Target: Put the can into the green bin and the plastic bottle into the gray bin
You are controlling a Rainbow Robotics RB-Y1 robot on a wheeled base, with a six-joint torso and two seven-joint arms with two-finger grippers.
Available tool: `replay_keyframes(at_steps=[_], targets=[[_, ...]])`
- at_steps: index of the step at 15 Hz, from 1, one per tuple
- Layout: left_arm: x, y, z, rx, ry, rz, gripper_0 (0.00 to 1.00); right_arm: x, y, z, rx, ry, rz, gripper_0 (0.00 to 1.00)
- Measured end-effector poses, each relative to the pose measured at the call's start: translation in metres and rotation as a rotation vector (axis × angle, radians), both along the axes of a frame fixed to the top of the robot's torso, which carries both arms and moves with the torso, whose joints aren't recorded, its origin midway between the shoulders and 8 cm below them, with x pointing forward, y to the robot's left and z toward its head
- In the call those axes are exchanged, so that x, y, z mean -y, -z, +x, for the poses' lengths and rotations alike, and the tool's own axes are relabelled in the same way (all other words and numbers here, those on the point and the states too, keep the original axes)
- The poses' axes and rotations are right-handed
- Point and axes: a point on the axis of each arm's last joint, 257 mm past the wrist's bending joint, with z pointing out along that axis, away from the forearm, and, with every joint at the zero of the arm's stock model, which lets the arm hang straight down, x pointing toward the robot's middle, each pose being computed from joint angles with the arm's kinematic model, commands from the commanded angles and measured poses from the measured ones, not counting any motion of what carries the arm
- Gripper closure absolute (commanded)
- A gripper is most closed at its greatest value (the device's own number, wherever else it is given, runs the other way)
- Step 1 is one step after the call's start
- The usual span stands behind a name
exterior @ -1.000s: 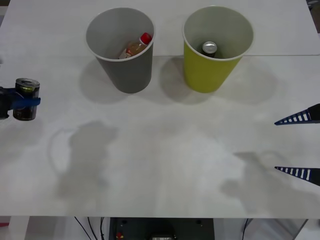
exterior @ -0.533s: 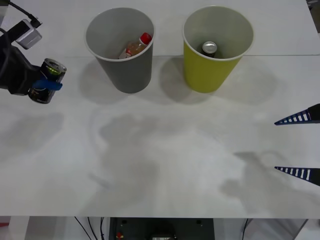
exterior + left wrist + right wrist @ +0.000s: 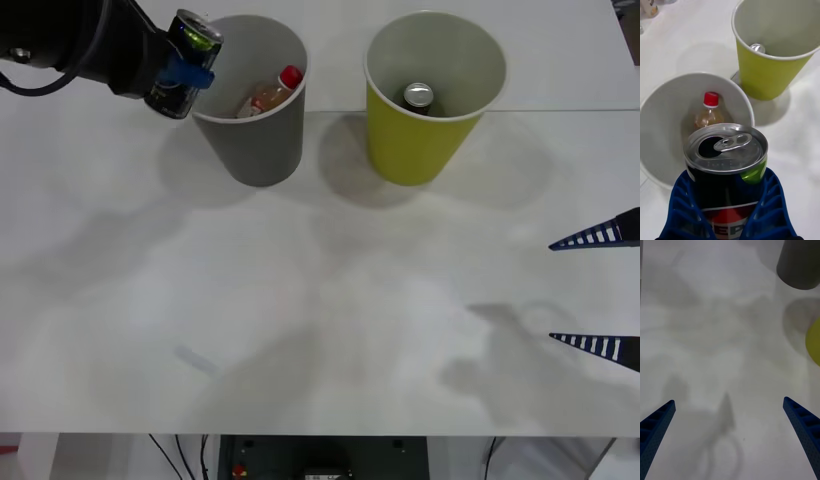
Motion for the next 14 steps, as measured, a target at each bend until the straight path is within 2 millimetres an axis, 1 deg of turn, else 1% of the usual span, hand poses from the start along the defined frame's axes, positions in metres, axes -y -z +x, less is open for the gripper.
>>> replay_keyframes(at_steps=[1, 3, 4, 7, 9, 12, 14], targets=[[0.012, -0.006, 0.001, 0.012, 0.008, -0.003, 1.0, 0.0, 0.0, 0.0, 0.0, 0.0, 0.0, 0.0], [0.042, -0.009, 0.005, 0.022, 0.026, 0.03, 1.0, 0.0, 0.0, 0.0, 0.0, 0.0, 0.0, 0.0], [0.055, -0.015, 0.008, 0.017, 0.032, 0.023, 1.0, 0.0, 0.0, 0.0, 0.0, 0.0, 0.0, 0.0], [0.087, -0.039, 0.026, -0.005, 0.052, -0.018, 1.0, 0.0, 0.0, 0.0, 0.0, 0.0, 0.0, 0.0], [0.109, -0.052, 0.037, -0.024, 0.059, -0.014, 1.0, 0.0, 0.0, 0.0, 0.0, 0.0, 0.0, 0.0], [0.143, -0.064, 0.052, -0.044, 0.051, 0.015, 1.0, 0.0, 0.0, 0.0, 0.0, 0.0, 0.0, 0.0], [0.165, -0.065, 0.053, -0.041, 0.079, 0.052, 1.0, 0.0, 0.0, 0.0, 0.0, 0.0, 0.0, 0.0]])
